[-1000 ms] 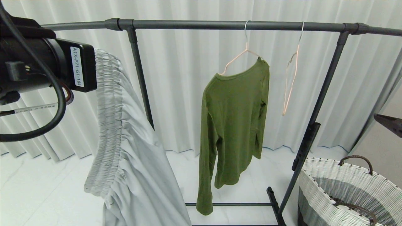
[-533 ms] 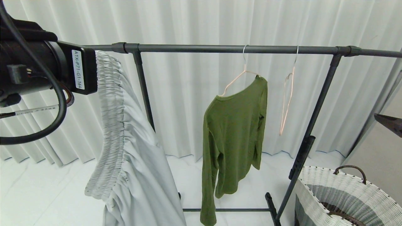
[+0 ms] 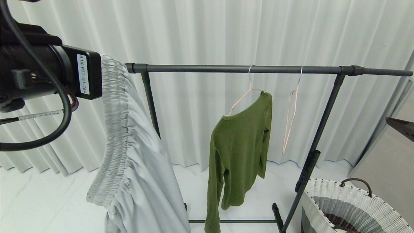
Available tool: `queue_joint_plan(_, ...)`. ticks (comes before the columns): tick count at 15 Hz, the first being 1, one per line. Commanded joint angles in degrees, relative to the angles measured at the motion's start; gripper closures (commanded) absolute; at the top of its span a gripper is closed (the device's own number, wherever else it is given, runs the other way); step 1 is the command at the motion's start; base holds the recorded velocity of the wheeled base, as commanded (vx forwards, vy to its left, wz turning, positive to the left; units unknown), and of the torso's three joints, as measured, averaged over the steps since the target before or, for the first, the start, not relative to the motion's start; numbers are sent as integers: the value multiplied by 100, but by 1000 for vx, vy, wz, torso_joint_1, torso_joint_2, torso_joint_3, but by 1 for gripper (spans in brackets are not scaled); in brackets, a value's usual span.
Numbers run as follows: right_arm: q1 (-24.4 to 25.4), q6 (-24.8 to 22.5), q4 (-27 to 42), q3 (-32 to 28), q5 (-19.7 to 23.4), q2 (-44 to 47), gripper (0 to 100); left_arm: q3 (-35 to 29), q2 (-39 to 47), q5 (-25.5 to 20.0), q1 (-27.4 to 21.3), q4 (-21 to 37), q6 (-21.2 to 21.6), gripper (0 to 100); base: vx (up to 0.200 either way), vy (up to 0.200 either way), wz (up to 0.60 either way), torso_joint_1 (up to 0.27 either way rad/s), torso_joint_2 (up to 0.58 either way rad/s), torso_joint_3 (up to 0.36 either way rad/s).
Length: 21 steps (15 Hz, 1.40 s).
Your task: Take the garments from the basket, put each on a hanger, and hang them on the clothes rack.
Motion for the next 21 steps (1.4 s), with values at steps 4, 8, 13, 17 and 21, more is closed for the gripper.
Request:
queue_joint_plan(4, 21, -3, 2, -8, 1, 8, 0, -7, 9, 3, -4, 1, -22, 100, 0, 0, 0, 0, 0, 0)
queue_joint_plan(8, 21, -3, 2, 0, 1, 8, 0, -7, 9, 3, -4, 1, -22, 100, 200, 0, 0, 4, -11, 0)
queue_joint_plan(13, 30, 6, -7, 88, 36, -1, 0, -7, -9, 3, -12, 1, -13, 100, 200, 0, 0, 9, -1, 0)
queue_joint_plan(17, 48, 32, -772, 686, 510, 87, 0, 90, -141, 3, -12, 1, -13, 100, 50, 0, 0, 1, 3, 2)
queue_joint_plan(21, 769, 885, -798, 703, 589, 711, 0, 565, -484, 3, 5, -122, 4, 100, 0, 0, 0, 0, 0, 0)
